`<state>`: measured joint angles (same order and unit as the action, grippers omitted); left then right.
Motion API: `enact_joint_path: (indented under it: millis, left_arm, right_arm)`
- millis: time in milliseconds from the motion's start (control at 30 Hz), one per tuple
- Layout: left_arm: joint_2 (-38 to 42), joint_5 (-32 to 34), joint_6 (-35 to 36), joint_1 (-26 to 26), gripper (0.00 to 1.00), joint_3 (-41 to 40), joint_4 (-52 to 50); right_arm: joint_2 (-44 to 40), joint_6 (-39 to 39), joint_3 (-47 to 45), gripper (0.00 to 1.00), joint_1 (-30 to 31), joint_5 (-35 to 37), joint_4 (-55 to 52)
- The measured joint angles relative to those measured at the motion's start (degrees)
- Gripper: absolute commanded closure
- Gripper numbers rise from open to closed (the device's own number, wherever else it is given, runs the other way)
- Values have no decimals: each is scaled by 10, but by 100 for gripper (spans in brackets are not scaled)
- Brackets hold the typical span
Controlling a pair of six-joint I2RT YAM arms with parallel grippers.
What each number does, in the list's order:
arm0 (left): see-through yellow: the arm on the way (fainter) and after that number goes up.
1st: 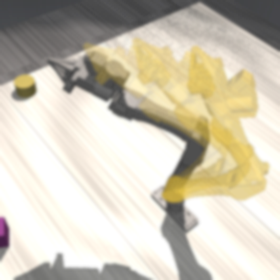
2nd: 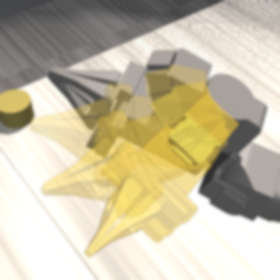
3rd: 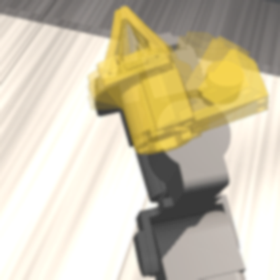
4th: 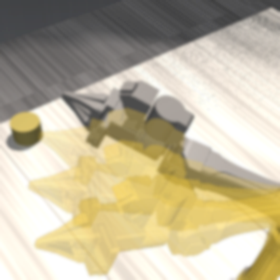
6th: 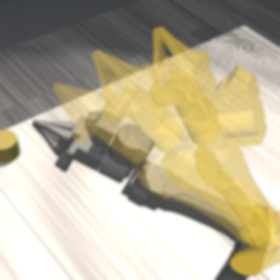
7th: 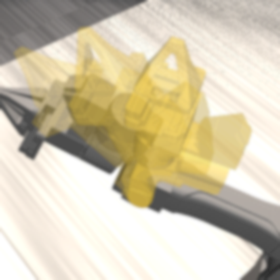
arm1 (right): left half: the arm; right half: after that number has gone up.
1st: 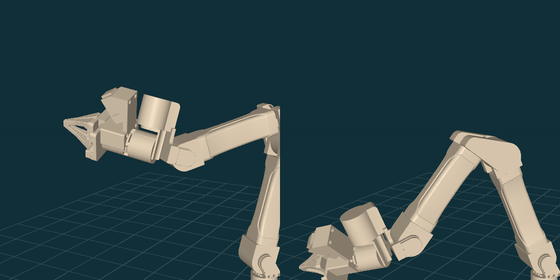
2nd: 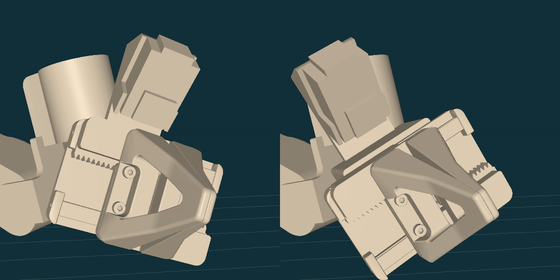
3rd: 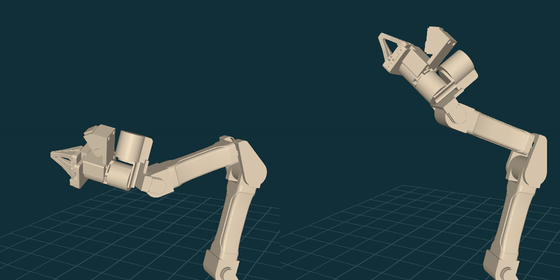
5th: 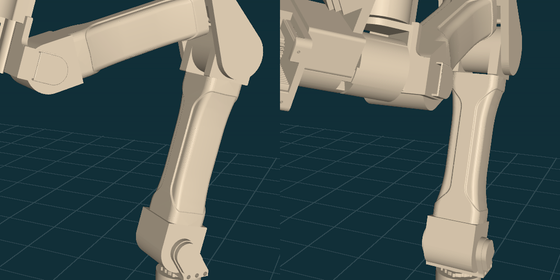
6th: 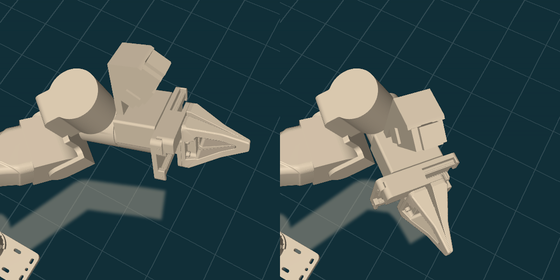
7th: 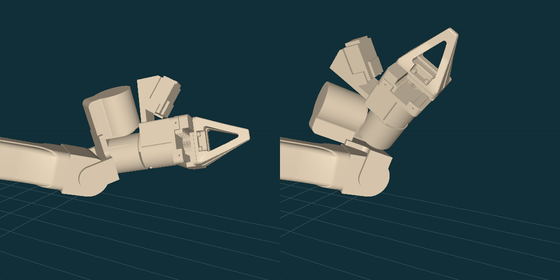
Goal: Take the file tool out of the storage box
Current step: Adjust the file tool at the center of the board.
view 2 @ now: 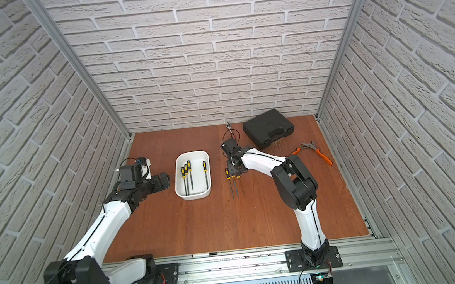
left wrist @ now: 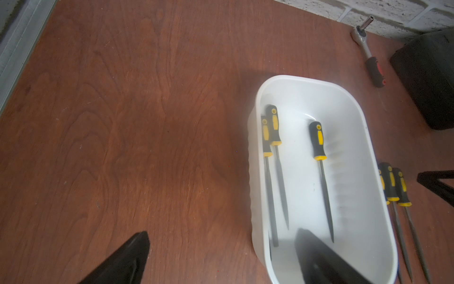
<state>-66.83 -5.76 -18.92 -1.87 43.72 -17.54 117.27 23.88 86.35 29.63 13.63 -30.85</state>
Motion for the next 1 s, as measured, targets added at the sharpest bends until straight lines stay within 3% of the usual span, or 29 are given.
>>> enact_joint_path:
  millis: [133, 233, 533, 1000]
  left_arm:
    - [0, 0, 0, 0, 2, 0, 0]
    - [0, -1, 0, 0, 2, 0, 0]
    - [0, -3, 0, 0, 2, 0, 0]
    - [0, -3, 0, 0, 2, 0, 0]
  right_arm:
    - [-10, -1, -22, 72, -6, -14, 5]
    - [-29, -1, -53, 66, -7, -34, 7]
    - [-30, 4, -47, 65, -9, -71, 12]
    - [38, -1, 18, 70, -9, -72, 4]
